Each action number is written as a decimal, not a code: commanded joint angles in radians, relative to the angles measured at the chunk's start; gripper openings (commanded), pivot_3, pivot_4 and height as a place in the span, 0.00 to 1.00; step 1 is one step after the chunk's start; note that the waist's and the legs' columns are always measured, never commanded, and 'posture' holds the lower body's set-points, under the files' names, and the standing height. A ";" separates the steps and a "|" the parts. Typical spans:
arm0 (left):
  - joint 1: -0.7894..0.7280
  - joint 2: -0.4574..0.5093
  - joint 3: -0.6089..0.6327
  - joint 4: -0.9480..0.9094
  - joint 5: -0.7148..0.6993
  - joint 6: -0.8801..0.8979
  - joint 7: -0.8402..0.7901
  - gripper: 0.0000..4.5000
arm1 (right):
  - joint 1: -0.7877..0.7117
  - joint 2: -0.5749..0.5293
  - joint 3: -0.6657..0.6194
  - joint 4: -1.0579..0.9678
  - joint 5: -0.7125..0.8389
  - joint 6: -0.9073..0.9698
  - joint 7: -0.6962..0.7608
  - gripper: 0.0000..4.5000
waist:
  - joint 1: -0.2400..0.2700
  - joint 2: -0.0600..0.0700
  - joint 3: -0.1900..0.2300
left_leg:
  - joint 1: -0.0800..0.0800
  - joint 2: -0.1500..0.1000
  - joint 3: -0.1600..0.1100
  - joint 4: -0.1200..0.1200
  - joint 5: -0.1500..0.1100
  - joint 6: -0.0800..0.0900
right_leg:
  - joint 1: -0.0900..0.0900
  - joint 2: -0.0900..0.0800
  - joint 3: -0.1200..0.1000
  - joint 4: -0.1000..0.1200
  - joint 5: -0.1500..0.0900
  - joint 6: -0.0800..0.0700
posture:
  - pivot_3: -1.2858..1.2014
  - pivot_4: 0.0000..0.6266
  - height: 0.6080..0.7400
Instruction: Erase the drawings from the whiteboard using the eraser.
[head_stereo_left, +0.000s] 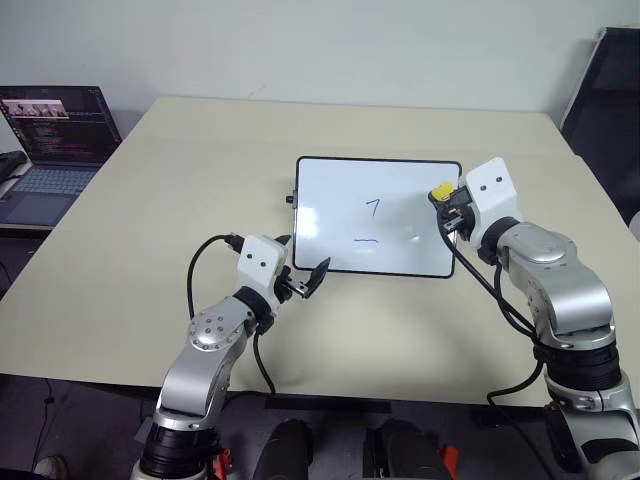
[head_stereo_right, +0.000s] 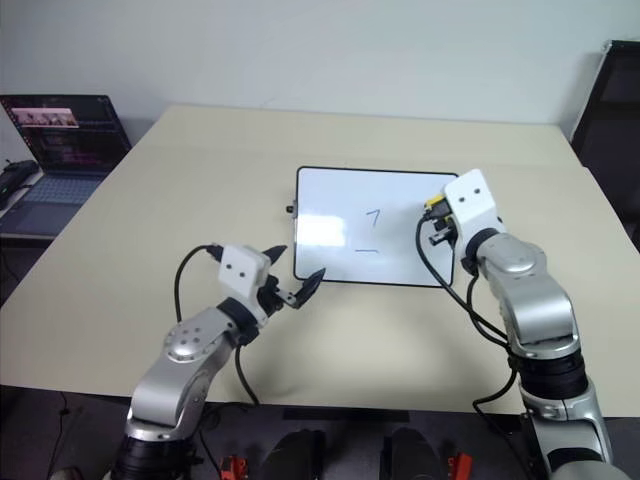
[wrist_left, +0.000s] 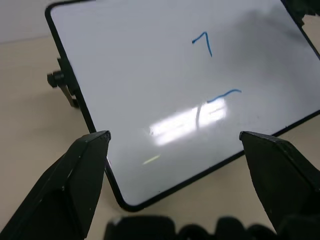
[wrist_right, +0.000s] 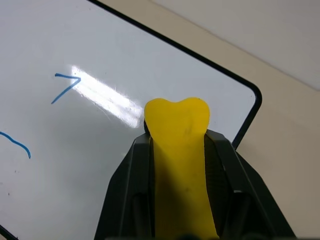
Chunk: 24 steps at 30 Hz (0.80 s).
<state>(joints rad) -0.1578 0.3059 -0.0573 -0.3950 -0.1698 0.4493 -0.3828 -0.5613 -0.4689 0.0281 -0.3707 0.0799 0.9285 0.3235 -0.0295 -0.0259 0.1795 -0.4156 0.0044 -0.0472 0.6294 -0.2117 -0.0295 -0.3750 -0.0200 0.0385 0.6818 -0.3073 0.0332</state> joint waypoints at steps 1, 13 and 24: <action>-0.016 -0.005 0.002 -0.003 0.006 -0.031 0.004 1.00 | 0.009 0.012 -0.012 -0.056 -0.002 0.003 -0.017 0.22 | 0.000 0.000 0.000 | 0.000 0.000 0.000 0.000 0.000 0.000 | 0.000 0.000 0.000 0.000 0.000 0.000 | 0.52 0.24 1.00; -0.029 0.007 0.000 0.013 0.012 -0.047 -0.007 1.00 | -0.002 0.023 -0.001 -0.061 0.003 0.014 -0.015 0.22 | 0.000 0.000 0.000 | 0.000 0.000 0.000 0.000 0.000 0.000 | 0.000 0.000 0.000 0.000 0.000 0.000 | 0.52 0.24 1.00; -0.054 -0.001 -0.015 0.043 0.025 -0.062 -0.002 1.00 | -0.103 0.035 0.063 0.038 -0.003 -0.030 0.024 0.22 | -0.001 0.000 0.000 | 0.000 0.000 0.000 0.000 0.000 0.000 | 0.000 0.000 0.000 0.000 0.000 0.000 | 0.52 0.24 1.00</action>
<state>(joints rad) -0.1956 0.3081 -0.0746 -0.3421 -0.1506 0.4106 -0.3841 -0.6307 -0.4351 0.0782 -0.3385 0.0802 0.9312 0.3340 -0.0305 -0.0259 0.1795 -0.4159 0.0041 -0.0474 0.6291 -0.2117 -0.0295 -0.3753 -0.0201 0.0383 0.6816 -0.3073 0.0331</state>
